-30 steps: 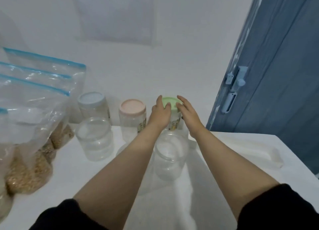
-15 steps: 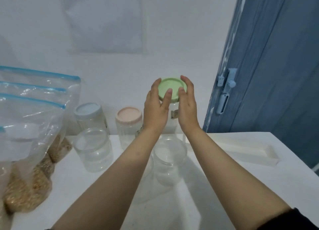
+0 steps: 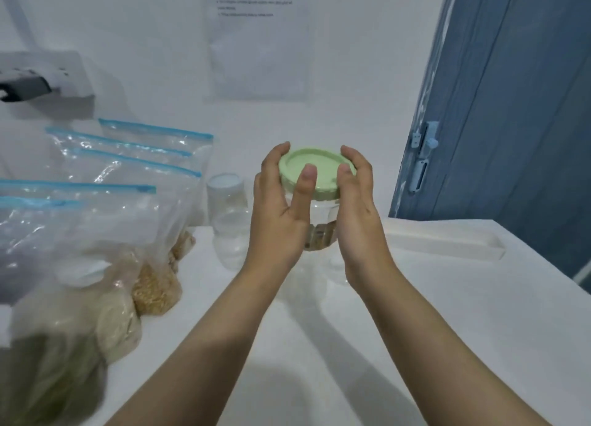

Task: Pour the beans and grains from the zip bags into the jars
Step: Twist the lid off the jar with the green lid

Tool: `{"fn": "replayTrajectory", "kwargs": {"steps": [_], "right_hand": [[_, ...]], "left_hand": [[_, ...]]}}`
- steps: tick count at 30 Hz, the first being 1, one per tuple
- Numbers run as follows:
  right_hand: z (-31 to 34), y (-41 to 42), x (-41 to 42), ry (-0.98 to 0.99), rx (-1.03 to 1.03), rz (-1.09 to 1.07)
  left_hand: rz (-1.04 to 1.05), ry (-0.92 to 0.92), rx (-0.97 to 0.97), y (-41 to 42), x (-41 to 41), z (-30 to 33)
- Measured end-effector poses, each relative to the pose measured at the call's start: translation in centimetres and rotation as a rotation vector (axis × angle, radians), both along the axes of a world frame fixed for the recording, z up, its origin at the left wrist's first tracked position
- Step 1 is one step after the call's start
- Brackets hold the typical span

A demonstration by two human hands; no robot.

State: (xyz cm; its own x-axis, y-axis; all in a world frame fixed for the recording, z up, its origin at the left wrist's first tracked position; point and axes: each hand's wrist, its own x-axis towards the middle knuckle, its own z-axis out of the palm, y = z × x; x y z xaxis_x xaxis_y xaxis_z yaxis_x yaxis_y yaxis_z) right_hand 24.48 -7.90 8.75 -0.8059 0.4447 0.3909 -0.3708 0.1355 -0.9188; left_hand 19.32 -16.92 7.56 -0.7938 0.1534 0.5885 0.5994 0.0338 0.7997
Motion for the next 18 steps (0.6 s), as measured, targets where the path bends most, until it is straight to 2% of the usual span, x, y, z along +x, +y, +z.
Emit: {"fn": "replayTrajectory", "kwargs": {"steps": [9, 18], "right_hand": [[-7.8, -7.1, 5.8, -0.201, -0.039, 0.057], [-11.9, -7.8, 6.8, -0.270, -0.067, 0.091]], "left_hand": [[-0.091, -0.238, 0.003, -7.8, 6.1, -8.5], [-0.188, -0.354, -0.022, -9.7, 6.6, -12.0]]}}
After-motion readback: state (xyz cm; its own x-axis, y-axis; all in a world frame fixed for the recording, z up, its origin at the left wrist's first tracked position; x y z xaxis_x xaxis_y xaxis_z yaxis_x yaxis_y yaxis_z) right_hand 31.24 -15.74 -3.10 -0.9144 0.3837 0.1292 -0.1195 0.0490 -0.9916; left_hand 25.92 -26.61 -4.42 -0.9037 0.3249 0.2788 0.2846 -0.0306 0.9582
